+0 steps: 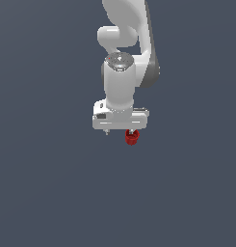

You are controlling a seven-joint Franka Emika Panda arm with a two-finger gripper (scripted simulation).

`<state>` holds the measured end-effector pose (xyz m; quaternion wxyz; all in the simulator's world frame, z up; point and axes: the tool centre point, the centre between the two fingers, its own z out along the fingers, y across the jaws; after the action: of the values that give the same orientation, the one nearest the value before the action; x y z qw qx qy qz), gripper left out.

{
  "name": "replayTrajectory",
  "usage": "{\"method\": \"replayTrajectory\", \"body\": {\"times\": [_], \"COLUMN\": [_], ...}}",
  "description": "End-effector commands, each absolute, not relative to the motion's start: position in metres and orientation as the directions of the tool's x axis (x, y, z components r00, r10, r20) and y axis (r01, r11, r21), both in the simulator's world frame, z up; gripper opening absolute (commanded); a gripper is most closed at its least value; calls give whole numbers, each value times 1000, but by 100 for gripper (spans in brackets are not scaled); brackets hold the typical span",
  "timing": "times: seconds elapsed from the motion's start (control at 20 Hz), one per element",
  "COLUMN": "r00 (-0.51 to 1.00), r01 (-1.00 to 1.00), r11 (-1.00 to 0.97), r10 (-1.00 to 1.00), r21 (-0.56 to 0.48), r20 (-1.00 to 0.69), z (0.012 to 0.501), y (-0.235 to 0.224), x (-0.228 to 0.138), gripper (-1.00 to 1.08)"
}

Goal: Pick up the object and move it to a goal position.

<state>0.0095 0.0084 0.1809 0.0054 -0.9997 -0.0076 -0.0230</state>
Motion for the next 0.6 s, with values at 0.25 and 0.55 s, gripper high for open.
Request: {"method": "replayTrajectory", "body": {"times": [0.25, 0.55], "r00": [999, 998], "r01": [-26, -66], "r11": [-1000, -998], "r10": [-26, -66], "r21": [-7, -2], "r20": [31, 16], "z": [173, 166], "y": [-8, -26], "x": [5, 0], "gripper": [100, 100]}}
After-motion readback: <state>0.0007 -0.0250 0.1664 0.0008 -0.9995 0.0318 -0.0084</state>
